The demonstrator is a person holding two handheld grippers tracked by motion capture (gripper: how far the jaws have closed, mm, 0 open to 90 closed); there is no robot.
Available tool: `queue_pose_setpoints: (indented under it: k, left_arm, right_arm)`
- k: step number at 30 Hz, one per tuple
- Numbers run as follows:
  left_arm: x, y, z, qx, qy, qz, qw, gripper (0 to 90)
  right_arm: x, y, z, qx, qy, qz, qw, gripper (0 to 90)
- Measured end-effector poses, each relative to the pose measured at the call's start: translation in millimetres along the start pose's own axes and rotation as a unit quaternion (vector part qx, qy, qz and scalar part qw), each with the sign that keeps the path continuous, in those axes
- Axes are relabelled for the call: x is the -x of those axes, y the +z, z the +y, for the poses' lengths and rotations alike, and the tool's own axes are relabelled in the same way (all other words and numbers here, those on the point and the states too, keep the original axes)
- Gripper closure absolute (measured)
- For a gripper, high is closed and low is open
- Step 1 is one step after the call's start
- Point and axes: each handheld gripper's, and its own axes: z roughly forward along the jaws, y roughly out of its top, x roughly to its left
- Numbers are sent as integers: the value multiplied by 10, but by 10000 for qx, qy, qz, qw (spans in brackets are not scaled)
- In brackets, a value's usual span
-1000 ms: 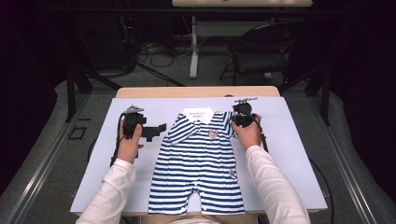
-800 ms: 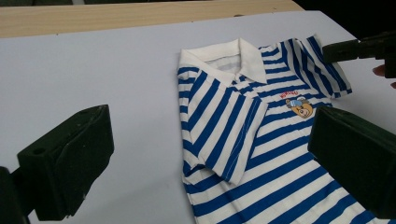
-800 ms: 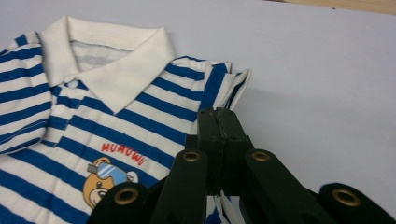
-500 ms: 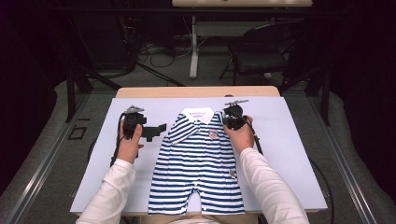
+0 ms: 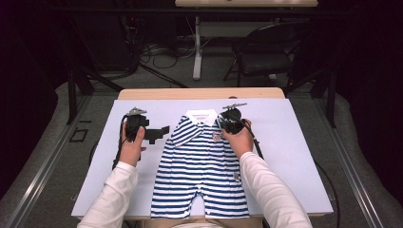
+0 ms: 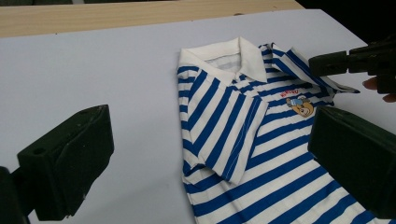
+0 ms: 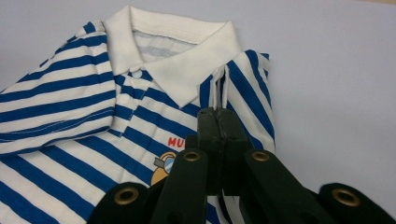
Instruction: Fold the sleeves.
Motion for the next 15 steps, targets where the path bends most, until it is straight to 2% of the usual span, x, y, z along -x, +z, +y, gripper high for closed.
queue_pose_setpoints:
  k: [15]
  left_arm:
    - [5, 0, 0, 1, 16, 6, 10000, 5]
  right_arm:
    - [-223, 35, 4, 12, -129, 242, 9996, 900]
